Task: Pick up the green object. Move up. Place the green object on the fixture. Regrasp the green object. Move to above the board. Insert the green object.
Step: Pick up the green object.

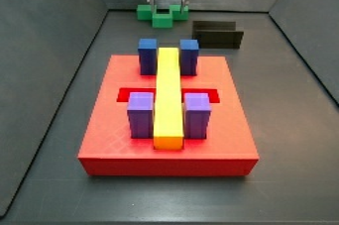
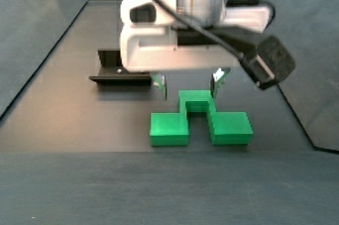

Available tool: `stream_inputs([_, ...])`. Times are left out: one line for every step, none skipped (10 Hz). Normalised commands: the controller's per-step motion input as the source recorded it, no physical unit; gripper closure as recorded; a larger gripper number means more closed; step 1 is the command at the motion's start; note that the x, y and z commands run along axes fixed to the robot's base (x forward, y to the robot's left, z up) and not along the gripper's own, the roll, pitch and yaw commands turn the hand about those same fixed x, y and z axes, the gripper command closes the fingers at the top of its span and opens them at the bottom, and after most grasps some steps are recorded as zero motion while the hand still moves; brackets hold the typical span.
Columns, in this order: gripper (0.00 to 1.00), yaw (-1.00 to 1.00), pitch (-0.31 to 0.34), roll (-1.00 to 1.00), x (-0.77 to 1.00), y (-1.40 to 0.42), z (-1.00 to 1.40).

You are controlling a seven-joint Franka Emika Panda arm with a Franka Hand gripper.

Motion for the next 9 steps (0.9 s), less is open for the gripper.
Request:
stream_inputs([0.00,0.04,0.004,-0.03,-0.15,0.00,-0.42])
stream_inputs([0.00,0.03,0.001,-0.07,0.05,-0.03,-0.36])
stream_inputs([0.00,0.00,0.000,-0.05,0.03,0.00,-0.29])
stream_inputs([0.00,0.00,0.000,0.00,0.00,0.00,-0.06])
stream_inputs([0.00,0.00,0.000,0.11,-0.03,0.00,0.19])
stream_inputs([0.00,0.00,0.000,0.13,-0.05,0.00,0.23])
stream_inputs([0.00,0.00,0.000,0.11,-0.12,0.00,0.15])
stream_inputs([0.00,0.00,0.000,0.14,-0.18,0.00,0.09])
stream_inputs([0.00,0.00,-0.011,0.20,-0.27,0.00,-0.15])
